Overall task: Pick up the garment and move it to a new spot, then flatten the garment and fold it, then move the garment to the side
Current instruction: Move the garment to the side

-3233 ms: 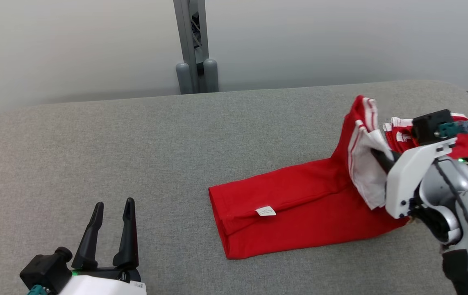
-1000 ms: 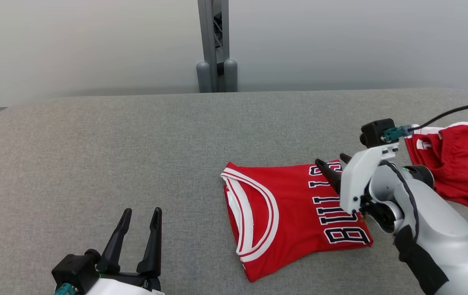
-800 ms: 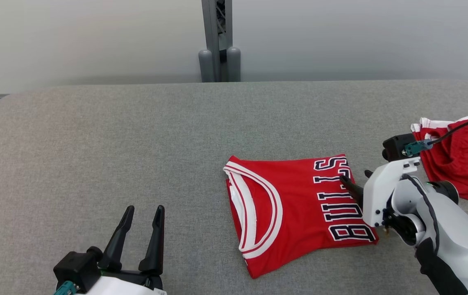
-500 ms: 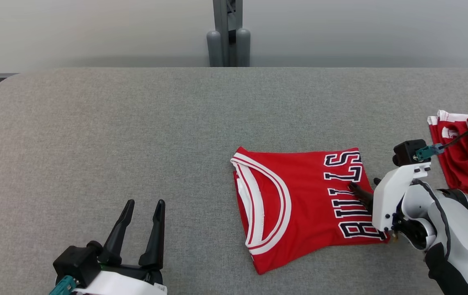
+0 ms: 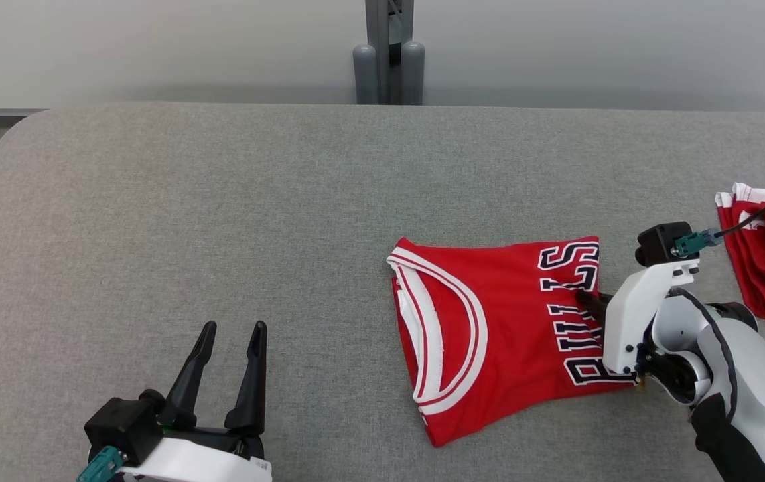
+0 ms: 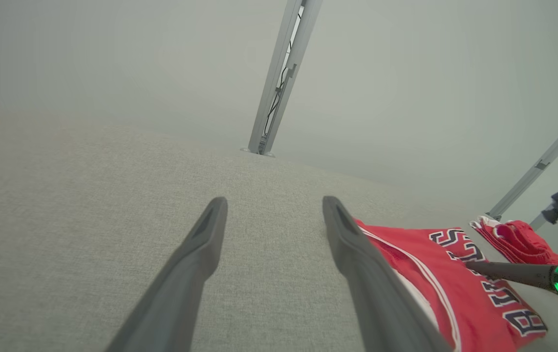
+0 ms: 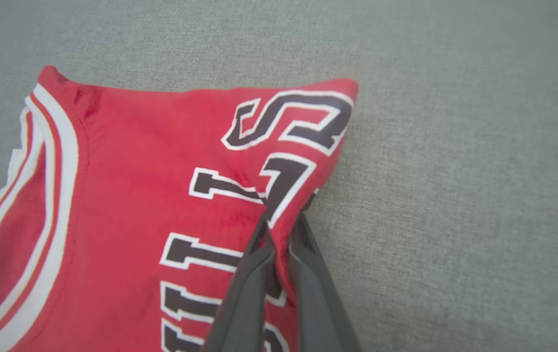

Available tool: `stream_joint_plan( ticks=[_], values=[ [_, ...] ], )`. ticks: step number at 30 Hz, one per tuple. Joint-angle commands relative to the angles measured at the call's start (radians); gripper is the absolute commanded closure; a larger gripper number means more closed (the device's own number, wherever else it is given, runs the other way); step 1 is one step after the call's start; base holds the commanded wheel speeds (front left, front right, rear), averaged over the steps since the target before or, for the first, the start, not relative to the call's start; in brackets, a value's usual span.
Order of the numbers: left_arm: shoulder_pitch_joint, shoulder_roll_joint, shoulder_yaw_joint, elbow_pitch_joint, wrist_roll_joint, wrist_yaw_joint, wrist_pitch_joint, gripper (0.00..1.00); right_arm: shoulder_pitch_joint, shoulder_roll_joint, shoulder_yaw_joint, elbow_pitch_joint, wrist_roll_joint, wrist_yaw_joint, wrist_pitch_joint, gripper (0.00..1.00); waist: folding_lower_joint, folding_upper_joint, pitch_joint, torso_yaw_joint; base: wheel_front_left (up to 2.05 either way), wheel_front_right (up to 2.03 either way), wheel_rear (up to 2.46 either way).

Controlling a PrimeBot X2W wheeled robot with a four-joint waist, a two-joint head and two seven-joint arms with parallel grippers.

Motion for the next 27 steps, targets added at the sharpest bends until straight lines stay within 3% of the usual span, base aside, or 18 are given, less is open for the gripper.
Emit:
stream_joint_plan(
  ticks=[1,7,20,27],
  values=[
    [-0.010,0.006,0.003,-0.002,-0.004,0.006,-0.003,0.00,0.000,-0.011,-0.007,-0.006,-0.004,0.000,-0.012,1.00,0.0000,0.0000,-0.003,-0.006,0.00,0.00,0.00],
    [-0.005,0.011,0.004,-0.013,0.000,0.008,-0.006,0.00,-0.016,-0.035,-0.018,-0.053,-0.039,0.000,-0.021,1.00,0.0000,0.0000,-0.018,-0.054,0.00,0.00,0.00],
    [-0.020,0.019,0.004,-0.033,0.018,0.018,-0.012,0.00,-0.015,-0.099,-0.078,-0.205,-0.129,0.000,0.042,1.00,0.0000,0.0000,-0.034,-0.254,0.00,0.00,0.00],
    [-0.040,0.027,0.000,-0.030,0.019,0.016,-0.008,0.00,-0.003,-0.092,-0.114,-0.254,-0.156,0.000,0.065,1.00,0.0000,0.0000,-0.022,-0.290,0.00,0.00,0.00]
  ],
)
